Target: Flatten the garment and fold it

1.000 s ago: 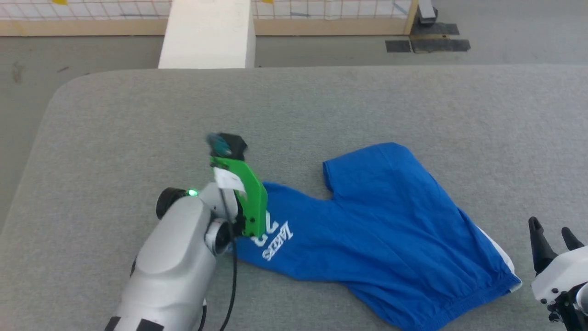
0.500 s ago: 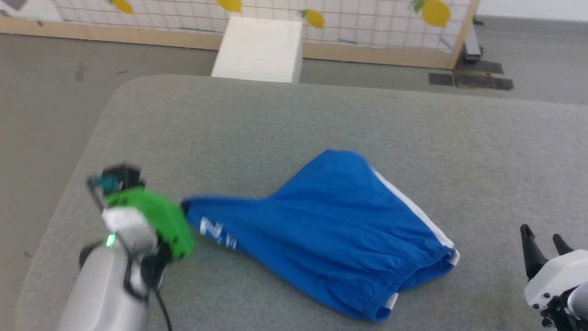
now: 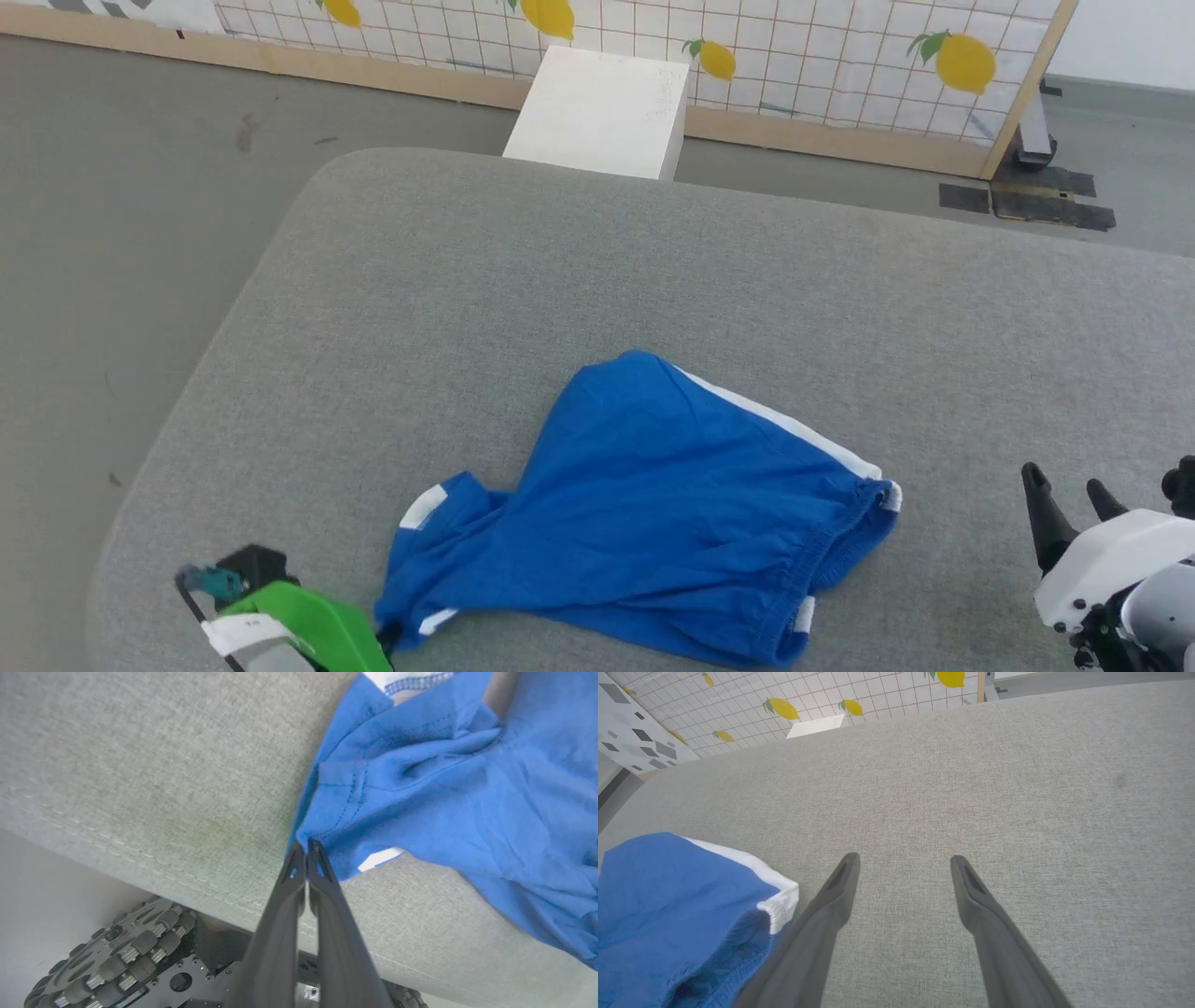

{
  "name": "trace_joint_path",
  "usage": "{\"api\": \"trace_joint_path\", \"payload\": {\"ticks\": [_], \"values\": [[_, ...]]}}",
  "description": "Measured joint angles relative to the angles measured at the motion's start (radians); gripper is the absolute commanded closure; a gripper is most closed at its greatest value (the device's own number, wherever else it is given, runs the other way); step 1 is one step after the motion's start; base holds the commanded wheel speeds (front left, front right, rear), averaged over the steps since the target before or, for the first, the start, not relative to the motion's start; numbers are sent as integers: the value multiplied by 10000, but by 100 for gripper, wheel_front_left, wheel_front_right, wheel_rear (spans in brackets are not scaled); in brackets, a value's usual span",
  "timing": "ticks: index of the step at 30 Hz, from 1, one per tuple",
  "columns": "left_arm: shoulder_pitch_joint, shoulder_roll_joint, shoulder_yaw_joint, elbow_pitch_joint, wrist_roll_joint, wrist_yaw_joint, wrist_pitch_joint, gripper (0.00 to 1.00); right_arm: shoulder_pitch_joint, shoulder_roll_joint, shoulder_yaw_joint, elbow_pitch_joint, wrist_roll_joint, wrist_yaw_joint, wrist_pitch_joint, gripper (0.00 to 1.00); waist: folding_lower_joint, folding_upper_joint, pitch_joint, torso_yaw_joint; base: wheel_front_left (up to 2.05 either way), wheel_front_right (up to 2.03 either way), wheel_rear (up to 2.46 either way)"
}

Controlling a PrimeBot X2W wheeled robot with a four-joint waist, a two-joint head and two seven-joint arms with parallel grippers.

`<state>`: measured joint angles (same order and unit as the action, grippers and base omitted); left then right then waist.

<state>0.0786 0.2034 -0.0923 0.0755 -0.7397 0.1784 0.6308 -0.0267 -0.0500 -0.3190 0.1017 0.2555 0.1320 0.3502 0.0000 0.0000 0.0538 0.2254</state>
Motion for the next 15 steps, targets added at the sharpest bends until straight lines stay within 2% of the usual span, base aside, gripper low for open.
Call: {"api": "trace_joint_path", "payload": {"ticks": [1, 5, 6, 7, 11, 15], "values": [[-49, -33, 63, -134, -13, -36, -134, 0, 1, -2, 10, 25, 0, 0, 0, 0, 0, 0, -25, 11, 0, 0, 0], [-454, -56, 426, -709, -102, -332, -926, 0, 2, -2, 176, 56, -61, 0, -2, 0, 0, 0, -147, -6, 0, 0, 0], [-831, -13, 709, -1214, 90, -828, -2284, 0, 10, -2, 451, 36, -105, 0, 19, 0, 0, 0, -221, -88, 0, 0, 0], [-920, 117, 669, -1294, 410, -1045, -2729, 0, 10, -2, 564, 8, -105, 0, 46, 0, 0, 0, -231, -125, 0, 0, 0], [-1036, 259, 669, -1183, 1323, -1707, -4817, 0, -2, -8, 1174, -100, -109, 0, 357, 0, 0, 0, -172, -259, 0, 0, 0], [-1134, 270, 495, -846, 2286, -2027, -6788, 0, -287, -8, 2029, -188, -180, 0, 886, 0, 0, 0, -18, -334, 0, 0, 0]]}}
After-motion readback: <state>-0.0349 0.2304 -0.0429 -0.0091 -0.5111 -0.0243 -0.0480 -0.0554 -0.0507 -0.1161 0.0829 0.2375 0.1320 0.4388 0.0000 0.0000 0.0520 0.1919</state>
